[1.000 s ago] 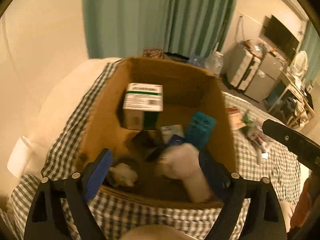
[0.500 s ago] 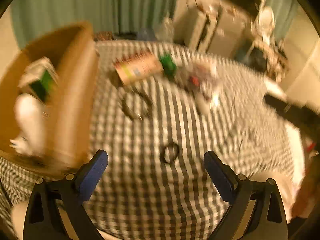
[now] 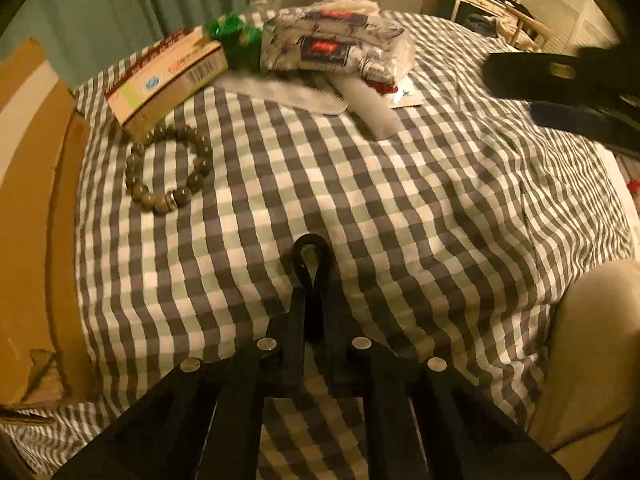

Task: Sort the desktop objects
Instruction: 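Grasp the black hair tie with the left gripper while the right gripper grasps the clear plastic bag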

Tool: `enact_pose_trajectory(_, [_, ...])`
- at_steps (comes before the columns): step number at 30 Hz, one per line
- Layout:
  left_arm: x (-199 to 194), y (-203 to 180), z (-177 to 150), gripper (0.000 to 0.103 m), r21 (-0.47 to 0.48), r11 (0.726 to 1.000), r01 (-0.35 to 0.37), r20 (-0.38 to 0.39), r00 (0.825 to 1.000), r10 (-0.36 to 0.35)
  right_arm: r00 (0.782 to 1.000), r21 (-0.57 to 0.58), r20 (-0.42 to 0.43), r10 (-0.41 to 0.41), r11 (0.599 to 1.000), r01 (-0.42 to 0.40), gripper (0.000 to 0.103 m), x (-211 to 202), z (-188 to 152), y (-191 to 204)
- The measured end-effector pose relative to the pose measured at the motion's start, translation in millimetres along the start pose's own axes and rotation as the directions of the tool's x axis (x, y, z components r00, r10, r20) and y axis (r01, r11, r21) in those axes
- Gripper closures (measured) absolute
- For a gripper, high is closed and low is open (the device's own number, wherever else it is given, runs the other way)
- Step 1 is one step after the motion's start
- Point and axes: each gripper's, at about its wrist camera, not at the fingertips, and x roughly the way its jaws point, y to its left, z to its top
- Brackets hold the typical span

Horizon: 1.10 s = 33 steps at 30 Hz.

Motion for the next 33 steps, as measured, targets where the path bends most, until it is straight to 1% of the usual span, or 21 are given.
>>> enact_pose_trajectory(3, [-8.0,8.4,2.3,0.096,-0.033,0.999,-0.005,0.036,0.999,0.007,1.000,-0.009,0.000,-0.005,1.000,0.005,0.034,12.0,11.4,-3.6])
enact_pose_trajectory(5, [-15.7,18.0,9.0,0.096,-0.067,0.997,0.030,0.063,0.998,-0.026,1.000,-0.026,0.022,-0.006,1.000,0.007,0.034,17.4,24.1,-4.8])
enact_pose_trajectory(7, [-20.1,29.2,18.6,0.096,-0.101,0.992,0.072,0.066,0.996,-0.066,0.998,-0.047,0.056,-0.008,0.999,0.010,0.034,23.9,42.0,-5.7])
enact_pose_trajectory(8, [-21.2,33.4,22.2,0.096,-0.111,0.991,0.078,0.065,0.995,-0.071,0.998,-0.059,0.068,-0.005,0.998,0.009,0.034,27.6,49.1,-5.5])
enact_pose_trajectory(12, [-27.4,50.3,39.0,0.096,-0.132,0.989,0.072,0.094,0.994,-0.060,0.996,-0.151,0.088,0.015,0.989,-0.001,0.034,45.7,80.1,8.6])
enact_pose_trajectory(13, [-25.8,55.7,42.4,0.096,-0.146,0.986,0.074,0.098,0.993,-0.060,0.994,-0.188,0.100,0.037,0.982,-0.018,0.034,50.5,86.7,16.1])
enact_pose_trajectory(15, [-24.5,66.2,53.6,0.096,-0.176,0.983,0.059,0.107,0.993,-0.041,0.993,-0.262,0.074,0.088,0.963,-0.065,0.034,62.9,94.1,31.4])
enact_pose_trajectory(16, [-24.5,67.9,57.2,0.096,-0.178,0.983,0.042,0.116,0.993,-0.022,0.994,-0.304,0.062,0.090,0.950,-0.067,0.034,70.7,95.6,38.9])
enact_pose_trajectory(17, [-23.8,68.2,58.8,0.096,-0.175,0.984,0.026,0.120,0.993,-0.005,0.995,-0.340,0.064,0.071,0.939,-0.045,0.034,75.8,95.4,45.6])
enact_pose_trajectory(19, [-19.2,71.7,64.3,0.096,-0.166,0.986,0.023,0.111,0.994,-0.004,0.998,-0.437,0.053,-0.026,0.898,0.047,0.034,96.3,90.1,61.2])
enact_pose_trajectory(22, [-13.2,78.4,65.7,0.096,-0.193,0.981,0.037,0.099,0.995,-0.018,0.995,-0.482,-0.020,-0.101,0.873,0.079,0.035,123.3,76.2,62.1])
enact_pose_trajectory(24, [-9.4,80.0,65.3,0.096,-0.202,0.979,0.028,0.087,0.996,-0.011,0.985,-0.504,-0.010,-0.172,0.851,0.144,0.051,131.1,69.4,59.0])
enact_pose_trajectory(25, [-8.3,80.4,64.9,0.096,-0.203,0.979,0.028,0.078,0.997,-0.013,0.987,-0.495,-0.015,-0.162,0.859,0.134,0.056,130.2,69.4,55.9])
enact_pose_trajectory(26, [-8.8,80.6,64.3,0.096,-0.209,0.978,0.025,0.076,0.997,-0.009,0.992,-0.456,-0.025,-0.122,0.885,0.097,0.063,124.0,72.4,50.8])
enact_pose_trajectory(27, [-10.7,81.1,63.8,0.096,-0.213,0.977,0.026,0.077,0.997,-0.010,0.995,-0.419,-0.034,-0.092,0.905,0.069,0.066,118.2,74.9,45.6])
enact_pose_trajectory(29, [-23.1,81.9,62.5,0.096,-0.230,0.973,0.018,0.112,0.994,0.008,0.998,-0.334,-0.045,-0.034,0.942,0.017,0.069,101.4,76.6,33.5])
enact_pose_trajectory(31, [-35.2,82.4,64.3,0.096,-0.239,0.971,0.013,0.138,0.990,0.021,0.999,-0.286,-0.031,-0.015,0.958,0.006,0.071,83.2,71.7,27.6])
enact_pose_trajectory(33, [-50.4,84.4,66.6,0.096,-0.251,0.968,0.024,0.165,0.986,0.018,1.000,-0.233,-0.006,-0.015,0.972,0.013,0.073,61.6,66.2,24.3])
